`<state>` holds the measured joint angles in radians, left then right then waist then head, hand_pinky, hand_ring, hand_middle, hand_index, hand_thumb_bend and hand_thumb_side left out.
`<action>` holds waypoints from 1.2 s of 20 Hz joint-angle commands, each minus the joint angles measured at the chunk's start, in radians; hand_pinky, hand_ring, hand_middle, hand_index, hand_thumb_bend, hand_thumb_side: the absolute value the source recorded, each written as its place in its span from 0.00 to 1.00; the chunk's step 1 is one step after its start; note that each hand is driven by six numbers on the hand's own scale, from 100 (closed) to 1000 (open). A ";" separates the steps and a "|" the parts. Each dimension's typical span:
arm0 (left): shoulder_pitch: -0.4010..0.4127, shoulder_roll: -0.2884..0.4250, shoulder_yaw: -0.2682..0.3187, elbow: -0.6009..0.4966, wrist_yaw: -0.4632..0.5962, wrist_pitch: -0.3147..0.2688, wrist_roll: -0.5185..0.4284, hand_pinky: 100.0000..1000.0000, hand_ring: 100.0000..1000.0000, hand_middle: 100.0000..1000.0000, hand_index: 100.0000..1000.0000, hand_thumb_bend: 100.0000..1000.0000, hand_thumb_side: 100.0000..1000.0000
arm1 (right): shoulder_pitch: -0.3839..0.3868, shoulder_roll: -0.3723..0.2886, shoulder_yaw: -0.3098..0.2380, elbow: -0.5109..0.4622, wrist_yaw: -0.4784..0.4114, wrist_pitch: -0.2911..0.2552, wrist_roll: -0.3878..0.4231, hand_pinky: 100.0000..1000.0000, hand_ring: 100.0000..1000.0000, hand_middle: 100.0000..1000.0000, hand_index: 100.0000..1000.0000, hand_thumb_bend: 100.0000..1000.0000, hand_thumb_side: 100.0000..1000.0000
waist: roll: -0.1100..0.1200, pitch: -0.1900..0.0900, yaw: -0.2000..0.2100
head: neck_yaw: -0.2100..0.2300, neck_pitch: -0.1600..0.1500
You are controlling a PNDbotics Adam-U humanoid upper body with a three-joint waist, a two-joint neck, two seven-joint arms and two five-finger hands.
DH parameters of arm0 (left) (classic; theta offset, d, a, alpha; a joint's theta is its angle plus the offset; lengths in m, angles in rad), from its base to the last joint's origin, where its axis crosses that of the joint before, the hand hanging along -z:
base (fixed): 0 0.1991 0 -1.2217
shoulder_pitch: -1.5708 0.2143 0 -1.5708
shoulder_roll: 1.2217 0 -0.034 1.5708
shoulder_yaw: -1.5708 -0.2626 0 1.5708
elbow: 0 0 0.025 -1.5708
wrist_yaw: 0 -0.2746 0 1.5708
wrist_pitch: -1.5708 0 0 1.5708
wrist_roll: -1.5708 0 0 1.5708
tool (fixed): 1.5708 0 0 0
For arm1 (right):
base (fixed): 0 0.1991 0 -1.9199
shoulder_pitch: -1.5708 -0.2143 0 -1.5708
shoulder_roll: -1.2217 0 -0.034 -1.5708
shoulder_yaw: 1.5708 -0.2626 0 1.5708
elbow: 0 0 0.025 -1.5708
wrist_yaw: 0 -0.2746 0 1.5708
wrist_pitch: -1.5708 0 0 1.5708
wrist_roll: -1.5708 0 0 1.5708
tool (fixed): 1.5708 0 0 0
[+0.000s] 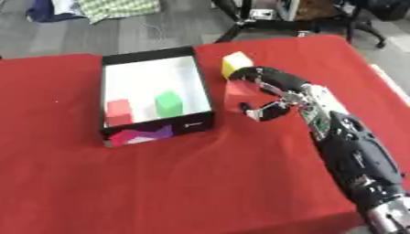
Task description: Pick up objects on the table and place them in the box.
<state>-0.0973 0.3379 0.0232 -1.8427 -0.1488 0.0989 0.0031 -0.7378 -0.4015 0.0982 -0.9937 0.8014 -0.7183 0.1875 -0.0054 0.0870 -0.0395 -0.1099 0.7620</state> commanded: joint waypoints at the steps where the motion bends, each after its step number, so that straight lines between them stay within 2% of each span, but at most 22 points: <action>1: -0.008 0.003 0.001 -0.008 0.002 -0.001 0.000 0.76 0.48 0.56 0.87 0.11 0.87 | -0.050 -0.029 -0.016 -0.040 -0.062 0.011 0.024 0.96 0.69 0.32 0.90 0.00 0.00 | 0.012 -0.022 0.006 | 0.001 -0.004; 8: -0.025 -0.016 -0.011 -0.006 0.008 -0.004 -0.011 0.76 0.48 0.56 0.87 0.11 0.87 | -0.141 0.015 -0.020 -0.023 -0.132 0.025 0.100 0.97 0.71 0.33 0.90 0.00 0.00 | 0.018 -0.018 0.049 | -0.019 -0.014; 14: -0.054 -0.044 -0.028 -0.006 0.017 -0.009 -0.028 0.77 0.48 0.56 0.87 0.11 0.87 | -0.190 0.085 -0.032 0.049 -0.083 0.043 0.150 0.98 0.73 0.37 0.91 0.00 0.05 | 0.027 -0.007 0.108 | -0.067 -0.039; 17: -0.063 -0.054 -0.034 -0.005 0.021 -0.011 -0.034 0.77 0.48 0.56 0.87 0.11 0.87 | -0.199 0.127 -0.053 0.104 -0.025 0.065 0.146 0.99 0.74 0.43 0.92 0.00 0.07 | 0.033 -0.001 0.135 | -0.089 -0.047; 20: -0.068 -0.060 -0.037 -0.005 0.023 -0.012 -0.039 0.77 0.48 0.56 0.87 0.11 0.88 | -0.201 0.159 -0.074 0.149 0.039 0.088 0.116 0.99 0.81 0.70 0.96 0.00 0.07 | 0.036 0.005 0.153 | -0.105 -0.052; 21: -0.070 -0.062 -0.039 -0.005 0.024 -0.012 -0.040 0.77 0.48 0.56 0.87 0.11 0.88 | -0.201 0.167 -0.081 0.160 0.064 0.099 0.097 0.99 0.83 0.75 0.97 0.00 0.19 | 0.036 0.007 0.158 | -0.110 -0.054; 23: -0.071 -0.064 -0.040 -0.005 0.025 -0.012 -0.042 0.77 0.48 0.56 0.87 0.11 0.88 | -0.198 0.178 -0.090 0.172 0.119 0.124 0.048 1.00 0.89 0.87 1.00 0.00 0.49 | 0.037 0.010 0.164 | -0.116 -0.055; 24: -0.071 -0.064 -0.040 -0.005 0.025 -0.012 -0.043 0.77 0.48 0.56 0.87 0.11 0.88 | -0.197 0.181 -0.093 0.175 0.145 0.137 0.021 1.00 0.91 0.91 1.00 0.00 0.59 | 0.037 0.011 0.166 | -0.118 -0.056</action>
<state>-0.1527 0.2687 -0.0178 -1.8369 -0.1266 0.0883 -0.0350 -0.9114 -0.2153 0.0176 -0.8166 0.9149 -0.5943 0.2368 0.0169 0.0939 0.1246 -0.2223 0.7194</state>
